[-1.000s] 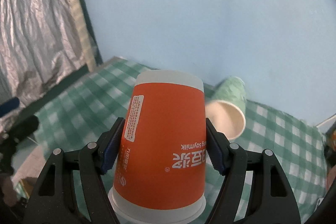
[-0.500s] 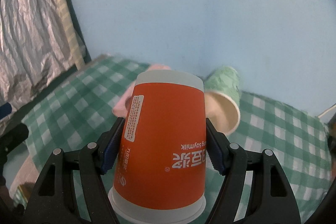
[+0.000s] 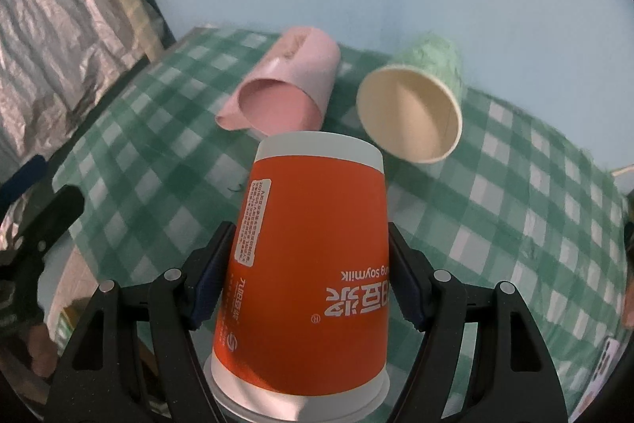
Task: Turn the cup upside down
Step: 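Lift the orange-red cup with the right gripper and carry it toward the left gripper, then grasp the orange-red cup with the left gripper while the right gripper releases it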
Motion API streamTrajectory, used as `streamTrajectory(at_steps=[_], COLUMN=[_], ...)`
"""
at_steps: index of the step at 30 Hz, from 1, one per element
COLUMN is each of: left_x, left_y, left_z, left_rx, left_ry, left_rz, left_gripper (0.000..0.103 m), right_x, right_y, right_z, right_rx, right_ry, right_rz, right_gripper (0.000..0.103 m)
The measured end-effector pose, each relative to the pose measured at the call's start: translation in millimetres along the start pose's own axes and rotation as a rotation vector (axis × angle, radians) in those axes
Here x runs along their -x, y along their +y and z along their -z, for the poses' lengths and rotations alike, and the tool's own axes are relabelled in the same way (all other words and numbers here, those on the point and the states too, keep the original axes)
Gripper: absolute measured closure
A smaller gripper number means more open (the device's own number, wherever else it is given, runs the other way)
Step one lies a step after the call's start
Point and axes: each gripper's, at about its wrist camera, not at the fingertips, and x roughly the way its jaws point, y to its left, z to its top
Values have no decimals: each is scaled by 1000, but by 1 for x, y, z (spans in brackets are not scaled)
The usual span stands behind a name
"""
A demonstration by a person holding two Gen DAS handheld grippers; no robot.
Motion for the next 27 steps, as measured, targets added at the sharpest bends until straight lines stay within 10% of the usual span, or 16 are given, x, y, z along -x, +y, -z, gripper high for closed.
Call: streamTrajectory(at_steps=[14, 20, 27], left_x=[-27, -65, -96], left_y=[-22, -63, -94], left_z=[-23, -42, -52], left_rx=[28, 47, 78], left_ry=[147, 428, 630], left_rz=[145, 306, 253], left_gripper=[0, 0, 0], right_x=[31, 63, 86], right_y=[-26, -55, -80], right_z=[3, 24, 53], right_rx=[-66, -78, -83], right_ry=[-93, -160, -206], right_rz=[-27, 51, 73], right_gripper=[19, 16, 16])
